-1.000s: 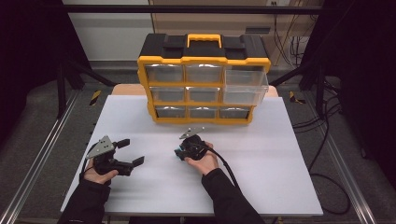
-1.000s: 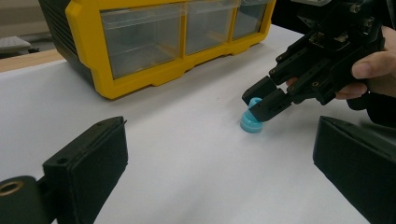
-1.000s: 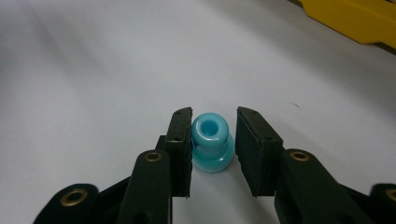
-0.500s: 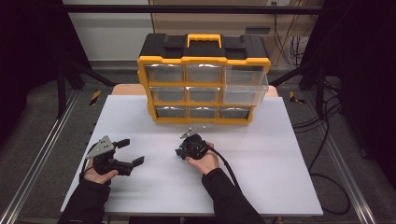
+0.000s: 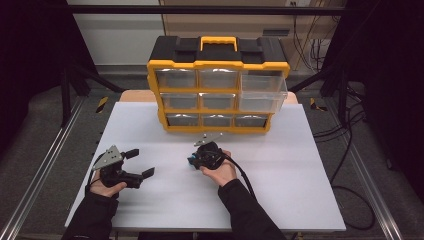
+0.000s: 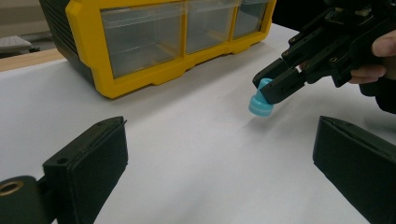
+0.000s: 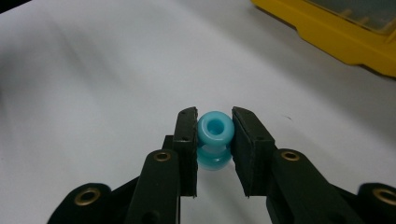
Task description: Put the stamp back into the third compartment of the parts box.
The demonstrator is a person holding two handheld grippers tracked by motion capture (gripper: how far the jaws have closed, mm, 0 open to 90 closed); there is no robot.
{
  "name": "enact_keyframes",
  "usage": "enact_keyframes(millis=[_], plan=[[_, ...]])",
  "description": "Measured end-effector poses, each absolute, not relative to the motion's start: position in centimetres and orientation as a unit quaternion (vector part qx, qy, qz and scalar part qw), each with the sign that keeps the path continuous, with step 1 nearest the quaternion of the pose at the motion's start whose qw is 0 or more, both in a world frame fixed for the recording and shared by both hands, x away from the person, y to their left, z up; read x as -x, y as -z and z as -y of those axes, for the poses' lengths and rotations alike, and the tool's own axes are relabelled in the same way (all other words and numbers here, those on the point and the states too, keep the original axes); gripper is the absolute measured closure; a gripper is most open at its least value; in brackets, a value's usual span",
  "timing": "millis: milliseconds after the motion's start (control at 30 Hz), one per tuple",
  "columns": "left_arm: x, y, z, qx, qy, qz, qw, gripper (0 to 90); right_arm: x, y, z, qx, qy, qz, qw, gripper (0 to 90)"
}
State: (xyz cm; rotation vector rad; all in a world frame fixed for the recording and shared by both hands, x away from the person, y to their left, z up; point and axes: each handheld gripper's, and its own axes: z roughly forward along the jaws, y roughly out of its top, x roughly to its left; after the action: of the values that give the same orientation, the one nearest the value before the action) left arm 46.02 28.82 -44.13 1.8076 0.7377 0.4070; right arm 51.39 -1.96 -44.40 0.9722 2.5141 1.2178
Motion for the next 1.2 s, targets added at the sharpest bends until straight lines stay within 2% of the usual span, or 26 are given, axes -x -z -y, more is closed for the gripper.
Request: enact_keyframes(millis=[1200], plan=[[-46.1, 44.2, -28.8, -0.764, -0.172, -0.311, 0.539, 2.8, -49.9, 37.3, 3.4, -0.289, -0.449, -0.836, 0.131, 72.1]])
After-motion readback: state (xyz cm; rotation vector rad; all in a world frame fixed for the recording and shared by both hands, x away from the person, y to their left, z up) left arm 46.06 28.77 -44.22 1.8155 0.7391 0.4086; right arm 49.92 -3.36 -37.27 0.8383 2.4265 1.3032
